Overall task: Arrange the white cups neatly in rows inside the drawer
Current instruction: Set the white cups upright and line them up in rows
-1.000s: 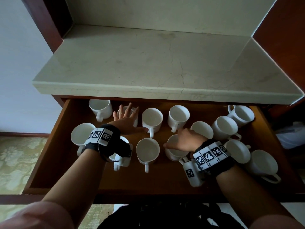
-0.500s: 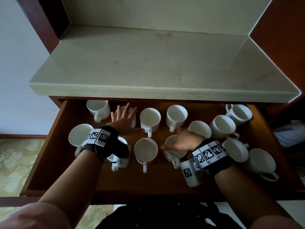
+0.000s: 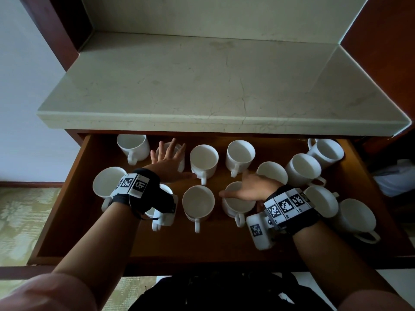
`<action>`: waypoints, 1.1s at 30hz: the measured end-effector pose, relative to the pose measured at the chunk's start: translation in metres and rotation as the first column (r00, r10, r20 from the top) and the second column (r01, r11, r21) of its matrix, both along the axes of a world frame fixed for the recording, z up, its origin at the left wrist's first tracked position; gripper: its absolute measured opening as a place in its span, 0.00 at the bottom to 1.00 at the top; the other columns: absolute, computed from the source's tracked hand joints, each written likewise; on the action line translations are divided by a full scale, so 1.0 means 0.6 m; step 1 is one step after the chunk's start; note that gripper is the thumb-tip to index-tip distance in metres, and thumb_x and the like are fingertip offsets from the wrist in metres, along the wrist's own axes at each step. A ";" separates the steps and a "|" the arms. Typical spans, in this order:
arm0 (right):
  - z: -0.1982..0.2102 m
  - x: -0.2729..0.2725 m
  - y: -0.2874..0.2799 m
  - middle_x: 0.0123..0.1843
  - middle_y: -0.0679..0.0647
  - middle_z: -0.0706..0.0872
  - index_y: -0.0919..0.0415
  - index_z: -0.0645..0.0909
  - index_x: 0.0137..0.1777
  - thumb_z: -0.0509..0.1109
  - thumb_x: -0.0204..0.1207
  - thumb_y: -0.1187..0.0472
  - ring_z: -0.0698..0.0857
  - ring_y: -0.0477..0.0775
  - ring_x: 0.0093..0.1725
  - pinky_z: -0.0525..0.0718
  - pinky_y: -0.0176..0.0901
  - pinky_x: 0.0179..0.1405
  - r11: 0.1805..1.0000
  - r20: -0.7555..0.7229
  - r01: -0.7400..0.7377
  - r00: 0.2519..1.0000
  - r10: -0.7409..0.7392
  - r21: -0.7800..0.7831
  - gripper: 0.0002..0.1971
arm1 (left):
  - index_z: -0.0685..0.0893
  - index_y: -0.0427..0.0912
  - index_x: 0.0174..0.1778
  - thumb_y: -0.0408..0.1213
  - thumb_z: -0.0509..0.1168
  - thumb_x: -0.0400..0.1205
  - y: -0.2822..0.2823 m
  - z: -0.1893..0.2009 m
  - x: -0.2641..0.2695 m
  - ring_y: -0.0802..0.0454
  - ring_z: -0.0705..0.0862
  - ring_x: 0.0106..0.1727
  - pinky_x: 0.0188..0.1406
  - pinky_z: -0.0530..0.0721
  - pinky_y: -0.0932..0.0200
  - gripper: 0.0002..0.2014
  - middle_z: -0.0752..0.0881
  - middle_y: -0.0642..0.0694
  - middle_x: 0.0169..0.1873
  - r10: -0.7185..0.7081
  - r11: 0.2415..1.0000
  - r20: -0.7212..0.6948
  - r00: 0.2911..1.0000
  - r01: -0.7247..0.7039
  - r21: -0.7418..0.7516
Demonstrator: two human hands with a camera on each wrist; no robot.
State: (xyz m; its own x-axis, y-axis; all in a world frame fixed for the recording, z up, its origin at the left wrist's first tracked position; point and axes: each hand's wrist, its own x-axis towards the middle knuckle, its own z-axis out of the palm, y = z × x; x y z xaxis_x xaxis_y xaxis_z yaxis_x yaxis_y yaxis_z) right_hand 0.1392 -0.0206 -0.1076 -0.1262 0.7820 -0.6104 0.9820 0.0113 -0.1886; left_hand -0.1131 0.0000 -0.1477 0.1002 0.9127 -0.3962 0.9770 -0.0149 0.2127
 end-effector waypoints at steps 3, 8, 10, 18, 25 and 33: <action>0.012 0.012 0.013 0.47 0.58 0.89 0.62 0.75 0.62 0.58 0.69 0.24 0.86 0.53 0.31 0.84 0.45 0.28 0.992 -0.072 0.044 0.997 -0.036 0.114 0.40 | 0.37 0.55 0.83 0.70 0.61 0.72 -0.001 0.002 0.001 0.32 0.31 0.80 0.76 0.38 0.29 0.53 0.32 0.45 0.82 0.001 1.000 0.009 1.000 -0.001 0.003; 0.017 0.046 0.038 0.31 0.54 0.85 0.63 0.80 0.41 0.62 0.78 0.38 0.85 0.56 0.31 0.82 0.48 0.33 0.915 -0.237 0.189 0.966 -0.108 0.357 0.25 | 0.38 0.55 0.83 0.69 0.62 0.72 0.001 0.006 0.001 0.32 0.31 0.81 0.77 0.39 0.29 0.52 0.32 0.44 0.82 0.005 1.000 0.010 1.000 -0.005 0.007; 0.016 0.060 0.047 0.35 0.51 0.82 0.62 0.79 0.41 0.66 0.79 0.45 0.83 0.55 0.39 0.74 0.42 0.37 0.845 -0.271 0.228 0.957 -0.103 0.484 0.18 | 0.38 0.55 0.83 0.69 0.62 0.72 0.000 0.008 0.002 0.32 0.31 0.81 0.77 0.39 0.30 0.52 0.32 0.44 0.82 0.005 1.000 0.010 1.000 -0.005 0.005; -0.003 0.053 0.065 0.67 0.60 0.78 0.63 0.70 0.71 0.69 0.74 0.42 0.71 0.61 0.70 0.69 0.50 0.66 0.866 -0.217 0.213 0.968 -0.125 0.453 0.32 | 0.37 0.56 0.83 0.69 0.61 0.72 0.001 0.011 0.001 0.32 0.30 0.80 0.76 0.38 0.29 0.52 0.31 0.45 0.82 0.003 1.000 0.013 1.000 -0.003 -0.016; 0.000 0.016 0.093 0.74 0.62 0.71 0.68 0.61 0.76 0.67 0.69 0.31 0.74 0.63 0.71 0.76 0.53 0.65 0.939 -0.059 0.167 0.986 -0.157 0.301 0.48 | 0.38 0.55 0.83 0.69 0.61 0.73 0.000 0.010 0.002 0.32 0.31 0.81 0.77 0.39 0.29 0.51 0.32 0.45 0.82 0.009 1.000 0.015 1.000 -0.009 -0.004; -0.036 -0.007 0.101 0.71 0.63 0.74 0.69 0.59 0.75 0.77 0.59 0.34 0.75 0.64 0.69 0.76 0.57 0.65 0.907 -0.115 0.264 0.964 -0.239 0.329 0.54 | 0.38 0.55 0.83 0.69 0.62 0.73 0.000 0.002 0.002 0.31 0.30 0.80 0.76 0.40 0.28 0.52 0.31 0.44 0.82 0.001 1.000 0.008 1.000 -0.001 0.007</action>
State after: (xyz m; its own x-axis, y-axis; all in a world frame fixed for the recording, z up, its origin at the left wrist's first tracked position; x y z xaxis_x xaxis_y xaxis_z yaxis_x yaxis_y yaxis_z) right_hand 0.1348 0.0403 -0.1290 0.0689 0.9512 -0.3007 0.9450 -0.1589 -0.2860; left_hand -0.1122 0.0000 -0.1462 0.1026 0.9156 -0.3888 0.9752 -0.0156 0.2207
